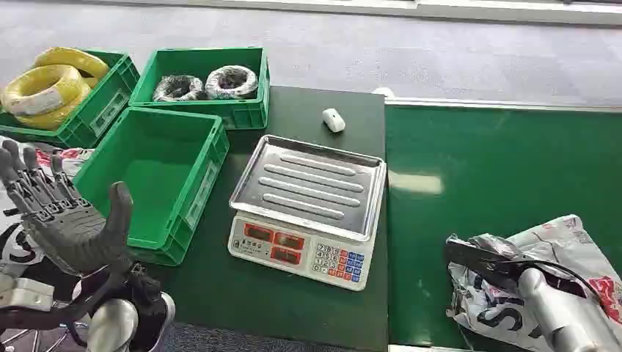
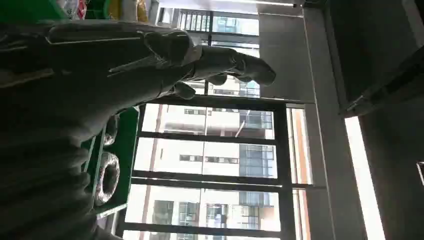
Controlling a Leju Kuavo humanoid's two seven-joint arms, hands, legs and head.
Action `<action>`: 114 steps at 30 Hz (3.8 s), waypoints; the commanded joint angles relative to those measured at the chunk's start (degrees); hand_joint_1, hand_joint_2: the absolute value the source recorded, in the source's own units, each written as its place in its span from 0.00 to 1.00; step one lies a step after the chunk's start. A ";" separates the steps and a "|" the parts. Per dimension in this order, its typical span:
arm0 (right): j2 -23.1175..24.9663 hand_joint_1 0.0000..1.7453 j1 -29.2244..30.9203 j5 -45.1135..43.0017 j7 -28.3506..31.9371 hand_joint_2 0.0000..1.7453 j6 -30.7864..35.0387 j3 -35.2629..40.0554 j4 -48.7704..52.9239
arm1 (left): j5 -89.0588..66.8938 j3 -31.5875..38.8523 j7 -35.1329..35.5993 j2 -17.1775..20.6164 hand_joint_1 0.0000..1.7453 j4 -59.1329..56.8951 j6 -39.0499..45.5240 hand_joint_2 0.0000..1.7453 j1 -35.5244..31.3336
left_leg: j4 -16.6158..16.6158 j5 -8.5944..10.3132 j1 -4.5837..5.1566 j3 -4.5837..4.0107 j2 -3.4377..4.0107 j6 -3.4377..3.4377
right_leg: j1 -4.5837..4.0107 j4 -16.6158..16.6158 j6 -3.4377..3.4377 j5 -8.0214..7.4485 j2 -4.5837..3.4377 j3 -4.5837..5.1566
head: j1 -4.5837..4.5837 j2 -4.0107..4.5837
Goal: Moved the parcel from conveyor to table for the left to box.
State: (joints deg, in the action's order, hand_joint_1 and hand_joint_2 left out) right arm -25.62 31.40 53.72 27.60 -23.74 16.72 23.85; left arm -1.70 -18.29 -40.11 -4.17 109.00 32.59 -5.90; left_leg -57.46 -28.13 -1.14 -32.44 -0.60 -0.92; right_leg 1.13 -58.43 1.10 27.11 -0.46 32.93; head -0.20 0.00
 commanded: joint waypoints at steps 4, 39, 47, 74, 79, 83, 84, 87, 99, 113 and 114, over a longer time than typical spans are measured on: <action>2.73 1.00 8.30 -1.60 -8.30 1.00 20.04 1.34 2.35 | -1.09 1.12 0.11 1.26 0.00 0.00 2.83 1.00 0.73 | 0.05 0.05 0.10 -0.14 0.33 0.05 | 0.08 -0.05 -0.08 -0.11 -0.25 0.25 | 0.00 0.00; 39.06 1.00 37.90 17.42 -17.06 1.00 22.92 20.17 -6.76 | -0.53 -5.80 0.11 -2.18 0.00 -9.57 -3.62 1.00 -4.19 | 0.07 0.25 0.06 -0.64 0.63 0.06 | 0.01 -0.13 -0.19 -0.28 -0.48 0.88 | 0.02 0.00; 43.39 1.00 35.99 16.70 -15.55 1.00 25.03 21.09 -6.53 | -0.87 -5.94 0.11 -2.31 0.00 -9.53 -4.83 1.00 -5.16 | 0.04 0.20 -0.03 -0.63 0.62 0.00 | -0.06 -0.17 -0.17 -0.23 -0.51 0.94 | -0.02 0.00; 44.67 0.00 31.62 13.67 -7.97 1.00 28.71 21.01 -6.19 | -0.68 -5.44 0.11 -2.73 0.00 -11.66 -6.26 1.00 -9.32 | 0.04 0.24 -0.01 -0.67 0.53 0.03 | -0.05 -0.14 -0.17 -0.25 -0.43 0.90 | 0.02 0.00; 43.50 0.00 31.32 13.77 -9.56 1.00 31.96 20.82 -5.75 | -0.45 -5.64 0.11 -2.52 0.00 -11.68 -5.94 1.00 -9.86 | 0.05 0.23 -0.03 -0.66 0.51 0.01 | -0.06 -0.13 -0.17 -0.24 -0.42 0.89 | 0.02 0.00; 41.82 0.00 32.54 13.86 -11.14 1.00 36.16 20.11 -5.17 | -0.36 -5.39 0.11 -2.80 0.00 -11.69 -6.17 1.00 -10.35 | 0.09 0.28 -0.02 -0.64 0.42 0.05 | -0.06 -0.08 -0.18 -0.26 -0.30 0.85 | 0.02 0.00; 41.63 0.00 32.82 13.78 -11.04 1.00 36.62 19.93 -4.96 | -0.44 -5.40 0.11 -2.86 0.00 -11.74 -6.23 1.00 -10.42 | 0.03 0.26 -0.02 -0.68 0.42 0.05 | -0.06 -0.12 -0.16 -0.25 -0.31 0.88 | 0.02 0.00; 41.27 0.00 33.20 13.98 -11.35 0.00 40.22 19.51 -3.62 | -0.66 -5.28 0.11 -2.96 0.00 -11.64 -6.11 1.00 -10.56 | 0.12 0.35 0.02 -0.65 0.38 0.11 | -0.04 -0.05 -0.21 -0.31 -0.21 0.84 | 0.02 0.00; 30.30 0.00 9.35 4.98 -10.84 0.00 61.16 -0.32 51.99 | -27.61 -3.35 5.62 -2.15 0.00 -20.83 1.20 1.00 -18.53 | 0.18 0.37 -0.07 -0.64 0.04 0.07 | -0.12 0.10 -0.17 -0.27 0.07 0.69 | 0.02 0.00; 34.69 0.00 -17.78 -8.33 2.68 0.00 60.91 -3.26 61.43 | -86.48 -18.41 29.71 -9.98 0.00 -83.44 -15.23 1.00 -53.84 | 0.18 0.44 -0.04 -0.53 -0.48 0.07 | -0.09 0.22 -0.18 -0.27 0.61 0.40 | -0.02 0.00; 34.49 0.00 -17.65 -8.49 2.89 0.00 60.50 -3.08 60.69 | -87.03 -19.17 29.16 -10.18 0.00 -85.35 -16.51 1.00 -53.97 | 0.10 0.33 -0.03 -0.54 -0.18 0.06 | -0.07 0.13 -0.14 -0.25 0.28 0.52 | 0.00 0.00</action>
State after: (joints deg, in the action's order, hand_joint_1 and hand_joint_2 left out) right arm 9.18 18.62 46.53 29.25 36.74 15.71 83.89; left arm -84.29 -26.67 -11.60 -10.41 55.17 18.86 -49.10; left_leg -57.48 -27.90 -1.17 -33.08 -0.45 -0.94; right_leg 1.08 -58.46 1.02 26.86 -0.57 33.67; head -0.20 0.00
